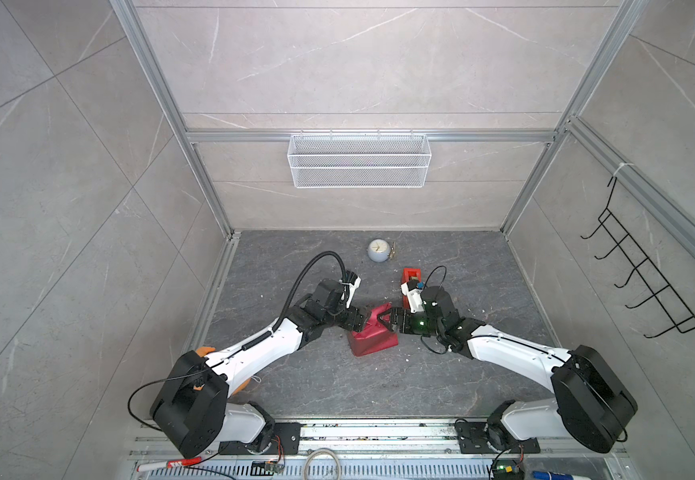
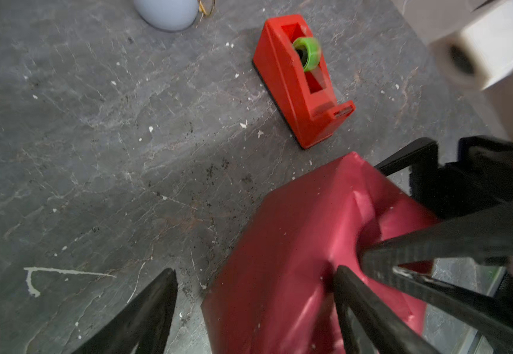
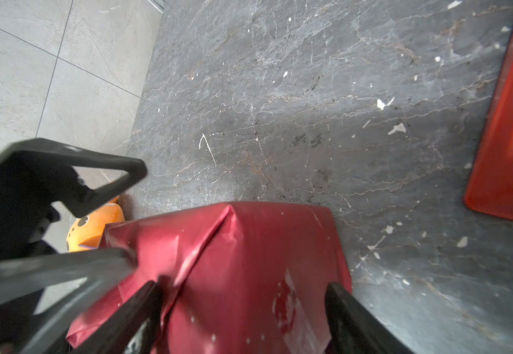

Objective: Wrap the gift box in paper

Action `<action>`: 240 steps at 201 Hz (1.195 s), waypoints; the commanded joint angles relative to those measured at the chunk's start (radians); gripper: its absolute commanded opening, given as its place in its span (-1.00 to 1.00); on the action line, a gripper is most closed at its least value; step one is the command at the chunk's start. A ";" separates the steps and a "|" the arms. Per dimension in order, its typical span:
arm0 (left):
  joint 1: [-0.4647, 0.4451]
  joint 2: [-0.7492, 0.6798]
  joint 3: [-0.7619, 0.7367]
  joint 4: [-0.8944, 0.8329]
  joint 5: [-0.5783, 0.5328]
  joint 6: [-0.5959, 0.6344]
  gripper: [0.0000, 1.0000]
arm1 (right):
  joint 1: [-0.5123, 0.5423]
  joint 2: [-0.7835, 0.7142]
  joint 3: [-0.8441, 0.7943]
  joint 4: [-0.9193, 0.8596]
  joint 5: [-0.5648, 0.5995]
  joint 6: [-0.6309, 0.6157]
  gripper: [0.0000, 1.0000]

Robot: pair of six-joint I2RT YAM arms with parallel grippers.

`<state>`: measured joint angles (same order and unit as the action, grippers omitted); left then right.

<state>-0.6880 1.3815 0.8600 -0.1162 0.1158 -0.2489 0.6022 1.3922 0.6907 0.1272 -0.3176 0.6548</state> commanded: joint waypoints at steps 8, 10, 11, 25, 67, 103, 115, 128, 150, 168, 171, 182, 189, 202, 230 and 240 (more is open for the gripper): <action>0.008 0.013 0.009 -0.039 0.031 -0.021 0.64 | 0.002 0.007 -0.002 -0.113 0.039 -0.029 0.71; 0.008 0.013 0.005 -0.037 0.031 -0.019 0.64 | 0.002 0.005 0.000 -0.115 0.040 -0.029 0.71; 0.008 0.013 0.002 -0.037 0.031 -0.020 0.64 | 0.002 0.004 0.001 -0.117 0.039 -0.029 0.71; 0.010 0.011 -0.016 -0.032 0.030 -0.019 0.64 | 0.003 -0.008 0.018 -0.124 0.028 -0.024 0.73; 0.011 0.022 -0.034 -0.020 0.038 -0.018 0.63 | 0.028 -0.014 0.051 -0.134 0.011 -0.010 0.78; 0.011 0.031 -0.033 -0.013 0.036 -0.021 0.63 | 0.052 0.001 0.030 -0.140 0.025 -0.007 0.81; 0.011 0.033 -0.034 -0.014 0.032 -0.024 0.62 | 0.054 -0.014 0.023 -0.158 0.032 -0.013 0.83; 0.011 0.031 -0.034 -0.013 0.025 -0.026 0.62 | 0.056 -0.037 0.018 -0.183 0.040 -0.024 0.84; 0.011 0.030 -0.035 -0.018 0.014 -0.027 0.62 | 0.056 -0.079 0.018 -0.235 0.038 -0.055 0.85; 0.012 0.031 -0.038 -0.018 0.008 -0.027 0.62 | 0.056 -0.112 0.029 -0.277 0.038 -0.080 0.86; 0.012 0.033 -0.038 -0.020 0.009 -0.028 0.62 | 0.056 -0.118 0.032 -0.284 0.039 -0.083 0.86; 0.012 0.033 -0.036 -0.019 0.011 -0.027 0.62 | 0.055 -0.138 0.046 -0.313 0.054 -0.098 0.86; 0.012 0.034 -0.035 -0.020 0.014 -0.025 0.62 | 0.054 -0.150 0.054 -0.332 0.063 -0.108 0.86; 0.012 0.036 -0.029 -0.028 0.018 -0.021 0.61 | 0.049 -0.173 0.071 -0.365 0.084 -0.124 0.86; 0.012 0.031 -0.023 -0.044 0.021 -0.011 0.61 | -0.028 -0.221 0.106 -0.432 0.077 -0.154 0.86; 0.013 0.029 -0.023 -0.044 0.031 -0.008 0.61 | -0.088 -0.231 0.114 -0.445 0.043 -0.153 0.85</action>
<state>-0.6720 1.3922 0.8467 -0.0811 0.1341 -0.2729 0.6064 1.2049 0.7570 -0.2359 -0.2600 0.5430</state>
